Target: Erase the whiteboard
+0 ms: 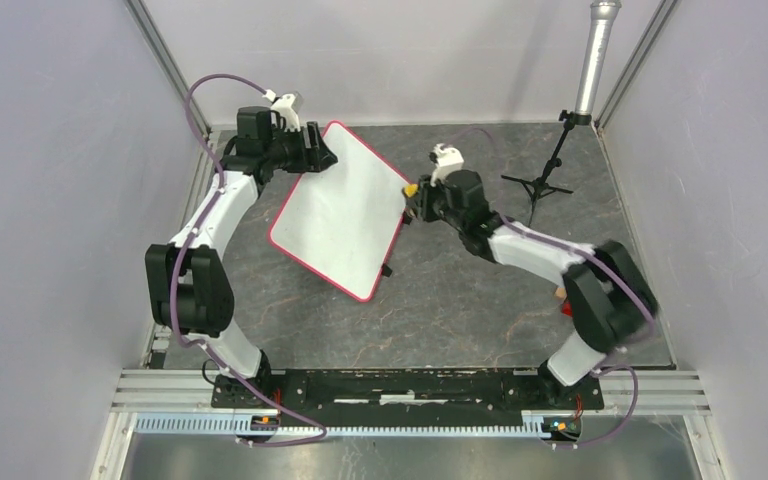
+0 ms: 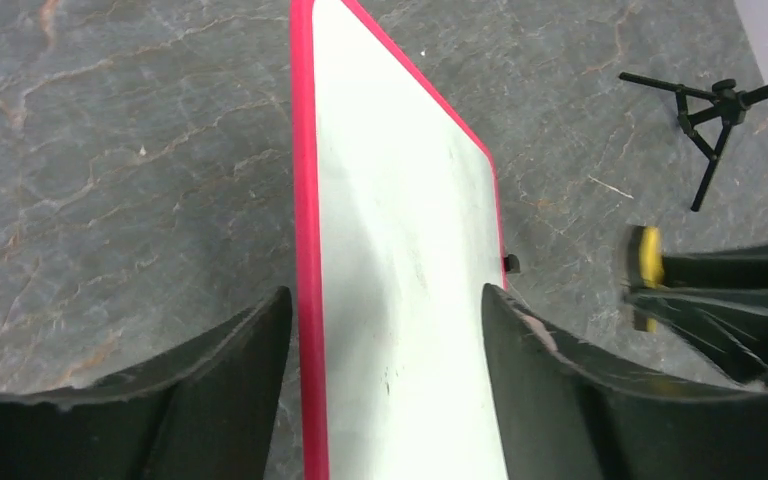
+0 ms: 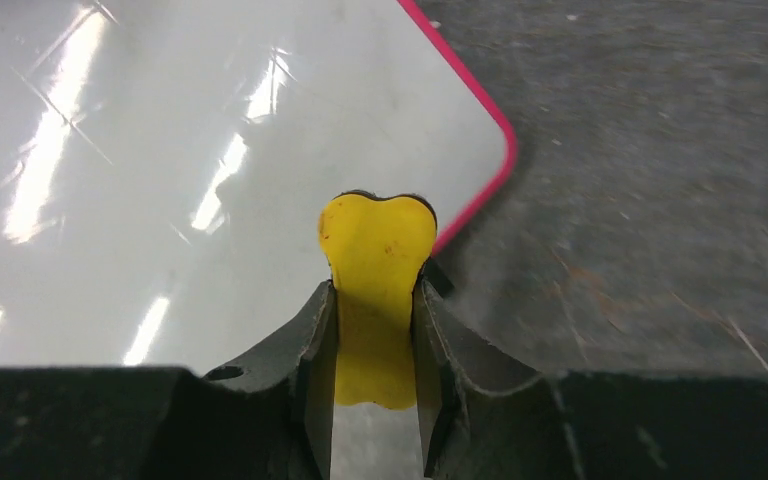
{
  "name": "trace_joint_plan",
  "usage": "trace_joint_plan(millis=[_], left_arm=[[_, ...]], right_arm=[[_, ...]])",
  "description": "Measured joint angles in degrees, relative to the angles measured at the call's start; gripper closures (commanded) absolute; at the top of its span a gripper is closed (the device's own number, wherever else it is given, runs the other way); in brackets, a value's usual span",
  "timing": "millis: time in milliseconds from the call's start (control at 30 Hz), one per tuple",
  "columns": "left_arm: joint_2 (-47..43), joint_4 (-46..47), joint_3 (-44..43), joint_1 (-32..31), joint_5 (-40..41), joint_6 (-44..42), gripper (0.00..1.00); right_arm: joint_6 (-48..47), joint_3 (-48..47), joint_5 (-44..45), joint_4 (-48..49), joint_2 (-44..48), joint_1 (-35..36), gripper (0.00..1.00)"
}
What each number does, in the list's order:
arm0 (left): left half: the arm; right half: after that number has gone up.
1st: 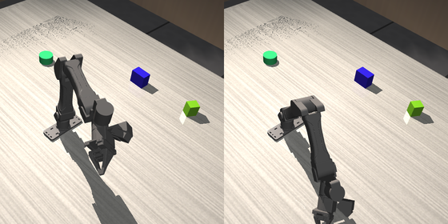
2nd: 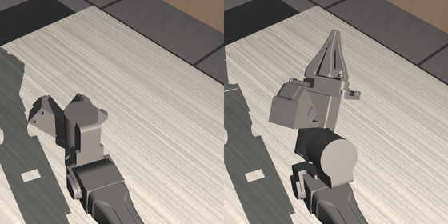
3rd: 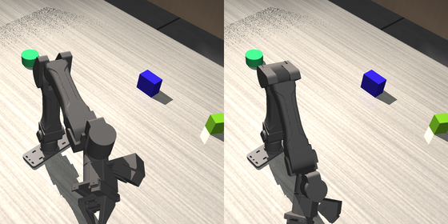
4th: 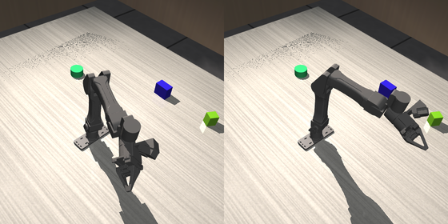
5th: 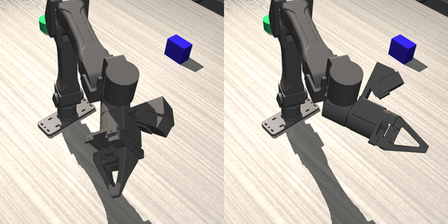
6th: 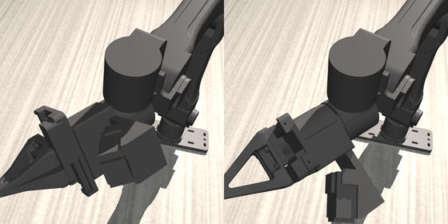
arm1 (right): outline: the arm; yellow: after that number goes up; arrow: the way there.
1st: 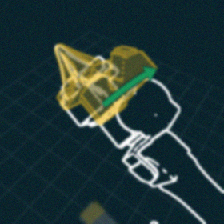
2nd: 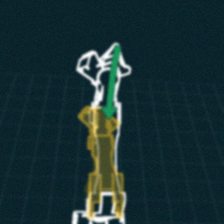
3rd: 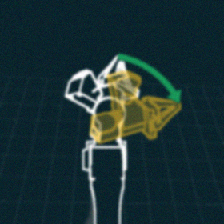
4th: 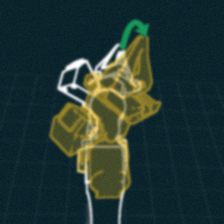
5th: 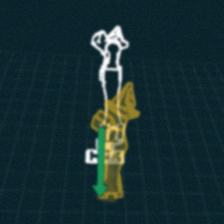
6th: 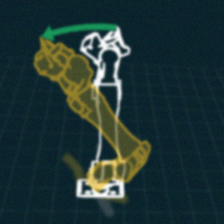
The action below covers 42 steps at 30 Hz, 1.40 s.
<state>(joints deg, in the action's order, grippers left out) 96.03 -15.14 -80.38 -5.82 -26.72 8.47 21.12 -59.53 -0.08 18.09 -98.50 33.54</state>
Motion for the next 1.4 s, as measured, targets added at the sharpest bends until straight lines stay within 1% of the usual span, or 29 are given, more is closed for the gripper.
trace_joint_plan(millis=[33, 167, 233, 333, 433, 533, 567, 633, 767, 867, 900, 933, 1000, 1067, 1167, 1400], left_arm=[[-0.5, -0.6, 0.0, -0.1, 0.8, 0.1, 0.17], [-3.6, -2.6, 0.0, -0.2, 3.8, 0.5, 0.10], [-6.5, -3.1, 0.1, -0.2, 5.7, 0.8, 0.09], [-12.2, -3.0, 1.4, -0.3, 9.0, 1.0, 0.09], [-18.9, -2.8, 3.6, -0.6, 12.2, 1.0, 0.09], [-22.7, -2.5, 4.1, -2.3, 14.6, 1.0, 0.09], [-23.5, -2.4, 4.2, -3.0, 14.9, 1.0, 0.10], [-24.7, -2.3, 4.7, -4.9, 15.7, 0.9, 0.10], [-26.8, -2.3, 6.3, -8.5, 16.3, 0.8, 0.08], [-29.0, -2.6, 6.8, -11.2, 16.5, 0.1, 0.07], [-29.8, -2.6, 6.8, -12.0, 16.5, 0.0, 0.06], [-31.1, -2.8, 6.8, -12.8, 16.5, 0.0, 0.04], [-34.2, -3.5, 6.8, -13.8, 16.1, 0.0, 0.01], [-38.7, -4.7, 6.9, -14.1, 16.0, 0.2, 0.00], [-46.5, -6.3, 7.0, -14.1, 15.7, 1.1, 0.00], [-65.2, -7.0, 7.7, -14.1, 15.7, 5.8, 0.00]], right_arm=[[-1.1, 3.6, 1.2, -0.9, 4.3, -0.2, 0.68], [-4.8, 13.7, 6.8, -5.5, 16.0, -2.4, 0.67], [-6.2, 18.8, 10.1, -9.4, 20.8, -4.2, 0.65], [-7.1, 24.6, 13.9, -15.9, 26.3, -6.5, 0.64], [-7.2, 28.5, 16.3, -21.6, 30.9, -7.5, 0.64], [-6.8, 30.8, 18.0, -25.4, 34.0, -8.2, 0.63], [-6.4, 31.6, 18.4, -26.6, 34.9, -8.5, 0.59], [-5.8, 32.9, 19.2, -28.9, 36.7, -9.1, 0.47], [-4.6, 34.6, 19.9, -32.9, 40.5, -9.7, 0.22], [-4.3, 34.6, 19.6, -35.4, 42.7, -9.7, 0.08], [-4.3, 34.6, 19.5, -36.7, 43.7, -9.7, 0.04], [-4.4, 34.4, 19.4, -38.0, 45.0, -9.7, 0.02], [-4.7, 33.0, 19.1, -41.5, 48.5, -9.7, 0.02], [-5.3, 30.0, 18.4, -45.1, 52.6, -9.7, 0.02], [-7.1, 21.9, 16.8, -49.2, 58.9, -9.7, 0.02], [-10.4, 1.9, 15.6, -52.9, 67.5, -9.7, 0.02]])
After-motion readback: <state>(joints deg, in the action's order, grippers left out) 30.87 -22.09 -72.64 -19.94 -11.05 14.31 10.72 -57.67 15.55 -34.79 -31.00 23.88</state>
